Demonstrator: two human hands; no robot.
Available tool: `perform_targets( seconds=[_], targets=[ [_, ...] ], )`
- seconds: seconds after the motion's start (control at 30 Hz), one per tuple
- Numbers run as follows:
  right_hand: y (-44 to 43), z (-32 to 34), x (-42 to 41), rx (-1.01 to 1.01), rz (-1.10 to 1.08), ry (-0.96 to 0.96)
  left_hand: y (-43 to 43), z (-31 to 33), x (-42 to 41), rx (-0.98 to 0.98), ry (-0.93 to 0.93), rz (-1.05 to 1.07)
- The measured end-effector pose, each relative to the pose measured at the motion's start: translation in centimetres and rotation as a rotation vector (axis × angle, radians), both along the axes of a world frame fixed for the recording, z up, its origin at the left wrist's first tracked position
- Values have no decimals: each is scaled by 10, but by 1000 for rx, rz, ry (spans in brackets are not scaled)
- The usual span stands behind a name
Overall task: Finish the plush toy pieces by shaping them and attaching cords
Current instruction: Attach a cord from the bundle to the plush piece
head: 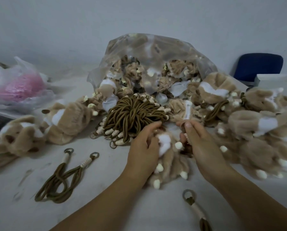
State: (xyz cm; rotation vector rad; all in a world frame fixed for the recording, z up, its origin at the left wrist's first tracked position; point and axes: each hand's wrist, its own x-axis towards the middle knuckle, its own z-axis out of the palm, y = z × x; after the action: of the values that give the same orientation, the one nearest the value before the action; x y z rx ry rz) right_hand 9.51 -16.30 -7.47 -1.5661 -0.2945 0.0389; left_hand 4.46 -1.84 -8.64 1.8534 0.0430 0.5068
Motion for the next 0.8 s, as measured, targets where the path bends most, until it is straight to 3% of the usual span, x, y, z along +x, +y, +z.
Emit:
perform_targets(
  seconds=[0.13,0.37,0.7,0.8],
  targets=[
    [1,-10,-6,-195,4,-119,-2,0,-2,-25,8,-109],
    [1,-13,-2,-191,146,-286,-4,-2,1,-106,41,-146],
    [-9,-9,1,-405,176,-355,-4,0,1,-224,65,-89],
    [-10,-3,-1,-487,154,-461,-4,2,0,-257,75,-96]
  ],
)
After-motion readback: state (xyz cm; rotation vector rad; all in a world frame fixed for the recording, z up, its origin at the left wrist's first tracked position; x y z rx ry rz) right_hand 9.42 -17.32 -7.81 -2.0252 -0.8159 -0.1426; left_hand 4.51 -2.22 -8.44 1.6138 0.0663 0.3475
